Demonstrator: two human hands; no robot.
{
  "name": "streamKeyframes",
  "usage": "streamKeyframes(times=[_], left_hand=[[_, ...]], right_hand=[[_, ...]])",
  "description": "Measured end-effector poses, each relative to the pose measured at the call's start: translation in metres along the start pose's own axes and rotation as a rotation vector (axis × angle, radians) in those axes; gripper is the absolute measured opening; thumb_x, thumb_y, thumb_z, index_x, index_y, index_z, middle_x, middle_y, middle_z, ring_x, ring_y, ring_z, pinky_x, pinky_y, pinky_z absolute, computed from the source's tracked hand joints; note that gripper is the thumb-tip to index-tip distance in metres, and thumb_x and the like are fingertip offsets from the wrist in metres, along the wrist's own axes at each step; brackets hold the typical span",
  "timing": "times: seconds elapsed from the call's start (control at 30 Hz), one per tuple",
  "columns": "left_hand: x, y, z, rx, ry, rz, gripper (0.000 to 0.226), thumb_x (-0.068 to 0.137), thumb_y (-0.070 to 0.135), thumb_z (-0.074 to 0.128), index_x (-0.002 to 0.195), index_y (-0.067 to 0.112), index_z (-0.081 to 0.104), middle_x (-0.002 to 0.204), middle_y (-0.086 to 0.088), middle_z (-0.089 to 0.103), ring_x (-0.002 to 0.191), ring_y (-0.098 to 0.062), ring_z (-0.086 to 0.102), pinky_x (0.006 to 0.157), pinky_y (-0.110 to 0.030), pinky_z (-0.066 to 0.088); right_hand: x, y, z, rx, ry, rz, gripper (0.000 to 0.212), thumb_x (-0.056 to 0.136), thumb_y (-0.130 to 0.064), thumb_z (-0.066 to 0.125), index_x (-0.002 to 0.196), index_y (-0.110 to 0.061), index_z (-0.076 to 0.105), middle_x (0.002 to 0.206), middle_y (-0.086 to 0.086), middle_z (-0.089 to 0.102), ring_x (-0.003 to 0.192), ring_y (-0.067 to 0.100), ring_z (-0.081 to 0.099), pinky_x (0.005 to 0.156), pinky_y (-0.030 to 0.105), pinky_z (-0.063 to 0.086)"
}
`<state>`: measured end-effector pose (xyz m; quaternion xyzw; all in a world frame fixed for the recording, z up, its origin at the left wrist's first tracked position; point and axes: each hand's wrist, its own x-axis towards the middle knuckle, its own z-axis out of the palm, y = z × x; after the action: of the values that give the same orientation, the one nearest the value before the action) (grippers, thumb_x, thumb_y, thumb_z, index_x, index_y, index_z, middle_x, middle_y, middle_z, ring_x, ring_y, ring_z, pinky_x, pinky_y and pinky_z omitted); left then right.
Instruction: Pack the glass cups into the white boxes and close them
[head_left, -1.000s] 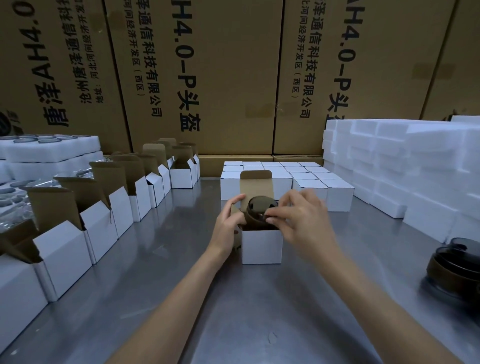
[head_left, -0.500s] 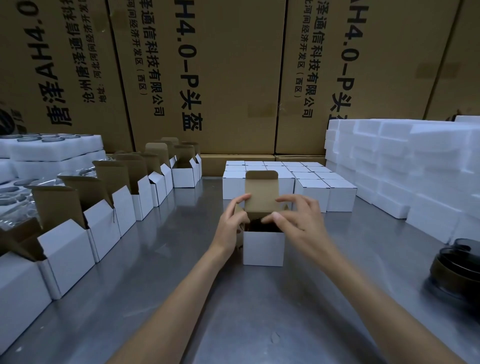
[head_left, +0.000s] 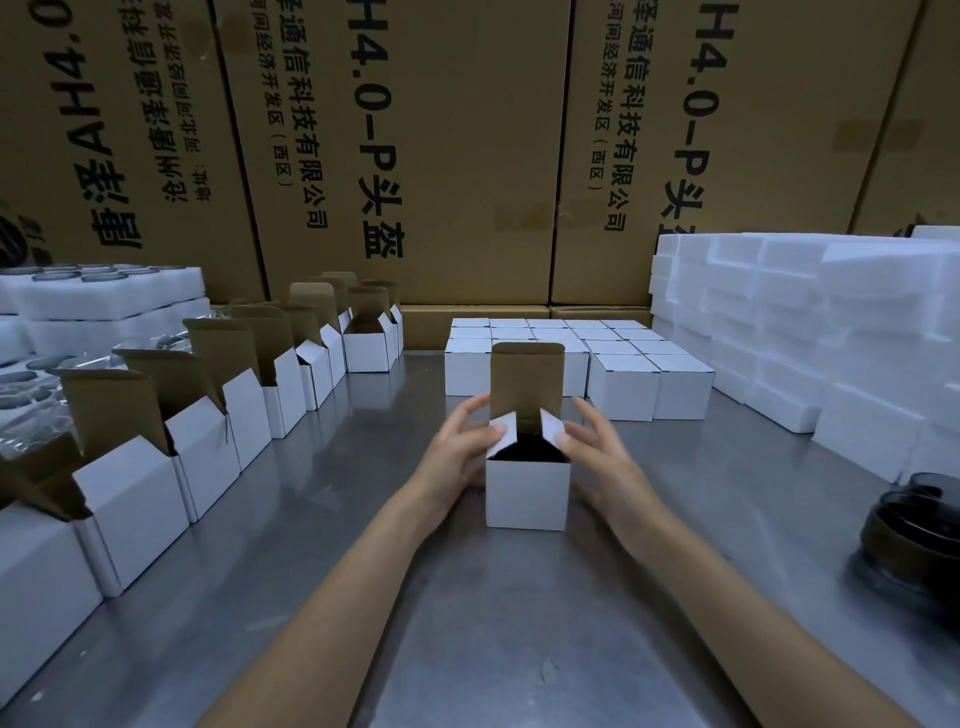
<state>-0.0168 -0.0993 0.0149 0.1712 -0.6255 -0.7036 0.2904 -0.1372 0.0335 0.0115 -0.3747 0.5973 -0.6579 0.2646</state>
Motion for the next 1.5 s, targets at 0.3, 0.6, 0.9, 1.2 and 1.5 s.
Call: streamKeyframes(times=[0.3, 0.6, 0.9, 1.2, 1.5], left_hand=[[-0.001, 0.001, 0.003, -0.049, -0.027, -0.010, 0.017, 0.079, 0.013, 0.054, 0.077, 0.022, 0.068, 0.085, 0.000, 0.066, 0.072, -0.014, 0.056, 0.058, -0.024, 0.036], [-0.009, 0.001, -0.002, -0.023, -0.209, -0.039, 0.048, 0.074, 0.051, 0.061, 0.113, 0.023, 0.056, 0.099, 0.002, 0.063, 0.092, -0.015, 0.060, 0.081, -0.027, 0.045], [-0.012, 0.000, -0.001, -0.028, -0.171, -0.002, 0.047, 0.072, 0.031, 0.076, 0.115, 0.024, 0.058, 0.102, -0.001, 0.068, 0.093, -0.017, 0.068, 0.078, -0.027, 0.054], [-0.014, 0.003, -0.001, -0.034, -0.192, 0.001, 0.046, 0.073, 0.029, 0.072, 0.116, 0.020, 0.056, 0.105, -0.006, 0.064, 0.091, -0.018, 0.067, 0.078, -0.027, 0.054], [-0.012, 0.002, -0.003, -0.061, -0.226, -0.021, 0.043, 0.072, 0.023, 0.073, 0.112, 0.022, 0.056, 0.107, -0.008, 0.061, 0.091, -0.020, 0.067, 0.078, -0.027, 0.053]], right_hand=[[-0.003, 0.001, 0.006, -0.027, -0.004, -0.050, 0.017, 0.096, -0.020, 0.048, 0.104, -0.030, 0.060, 0.105, -0.017, 0.066, 0.105, 0.007, 0.056, 0.092, 0.033, 0.040], [-0.012, 0.001, 0.010, -0.032, -0.041, -0.106, 0.039, 0.082, -0.052, 0.052, 0.116, -0.033, 0.052, 0.118, -0.006, 0.057, 0.104, 0.002, 0.058, 0.086, 0.019, 0.048], [-0.011, 0.004, 0.010, 0.003, -0.010, -0.151, 0.025, 0.089, -0.038, 0.058, 0.112, -0.030, 0.056, 0.113, -0.005, 0.062, 0.096, 0.002, 0.063, 0.072, 0.014, 0.050], [-0.013, 0.002, 0.012, -0.032, 0.006, -0.153, 0.024, 0.089, -0.041, 0.056, 0.112, -0.032, 0.055, 0.113, -0.002, 0.062, 0.098, 0.007, 0.062, 0.070, 0.011, 0.047], [-0.008, 0.009, 0.011, -0.087, 0.017, -0.189, 0.016, 0.093, -0.028, 0.057, 0.109, -0.031, 0.055, 0.118, 0.005, 0.061, 0.110, 0.018, 0.058, 0.085, 0.023, 0.048]])
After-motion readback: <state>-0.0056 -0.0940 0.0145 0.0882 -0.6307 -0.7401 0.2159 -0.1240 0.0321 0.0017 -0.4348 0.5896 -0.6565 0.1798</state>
